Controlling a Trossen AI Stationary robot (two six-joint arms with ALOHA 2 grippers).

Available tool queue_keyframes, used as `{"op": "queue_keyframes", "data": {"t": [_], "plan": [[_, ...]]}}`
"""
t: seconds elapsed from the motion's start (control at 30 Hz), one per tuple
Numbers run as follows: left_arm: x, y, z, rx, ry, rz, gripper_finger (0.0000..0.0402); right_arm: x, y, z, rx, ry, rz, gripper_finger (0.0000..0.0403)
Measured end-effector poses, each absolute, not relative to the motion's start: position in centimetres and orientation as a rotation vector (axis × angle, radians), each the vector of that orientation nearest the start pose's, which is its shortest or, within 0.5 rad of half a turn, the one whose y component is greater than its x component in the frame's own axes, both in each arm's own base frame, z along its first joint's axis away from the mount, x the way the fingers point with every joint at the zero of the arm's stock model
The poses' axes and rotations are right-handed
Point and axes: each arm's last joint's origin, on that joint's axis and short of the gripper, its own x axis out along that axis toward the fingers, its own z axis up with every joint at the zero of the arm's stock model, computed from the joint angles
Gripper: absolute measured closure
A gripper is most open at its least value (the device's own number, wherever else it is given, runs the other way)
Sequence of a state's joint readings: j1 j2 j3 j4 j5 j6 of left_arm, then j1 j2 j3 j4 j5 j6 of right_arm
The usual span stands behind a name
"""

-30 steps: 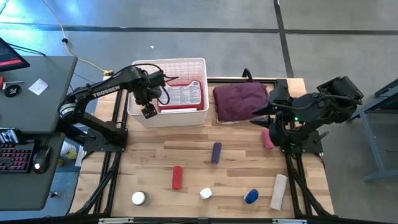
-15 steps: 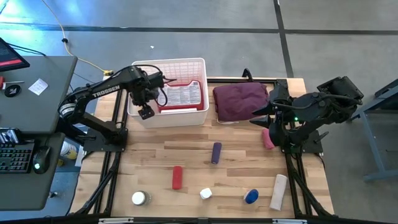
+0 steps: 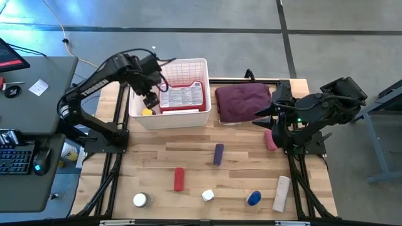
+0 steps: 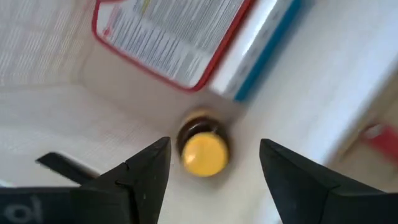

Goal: Pick & place medical supplies in basket/bin
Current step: Adjust the white bin

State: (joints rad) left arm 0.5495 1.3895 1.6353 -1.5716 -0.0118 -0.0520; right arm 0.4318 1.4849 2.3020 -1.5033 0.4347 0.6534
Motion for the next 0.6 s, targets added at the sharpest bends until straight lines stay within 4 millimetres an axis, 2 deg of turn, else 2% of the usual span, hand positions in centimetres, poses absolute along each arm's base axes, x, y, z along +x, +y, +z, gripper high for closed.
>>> {"op": "queue_keyframes", "data": {"t": [0.17,0.33,0.47,0.6], "plan": [[18.9,9.9,41.9,-0.42,1.14,0.431,0.0125,18.1,7.0,52.7,0.345,0.59,-0.205,0.0263],[19.7,6.7,43.9,-0.354,1.075,0.309,0.0125,18.1,7.0,52.6,0.336,0.598,-0.214,0.0263],[20.6,3.9,43.4,-0.333,1.109,0.2,0.0125,18.0,6.9,52.5,0.328,0.594,-0.229,0.0263],[22.1,1.7,40.6,-0.291,1.246,0.136,0.0125,18.1,6.8,52.6,0.315,0.583,-0.249,0.0263]]}}
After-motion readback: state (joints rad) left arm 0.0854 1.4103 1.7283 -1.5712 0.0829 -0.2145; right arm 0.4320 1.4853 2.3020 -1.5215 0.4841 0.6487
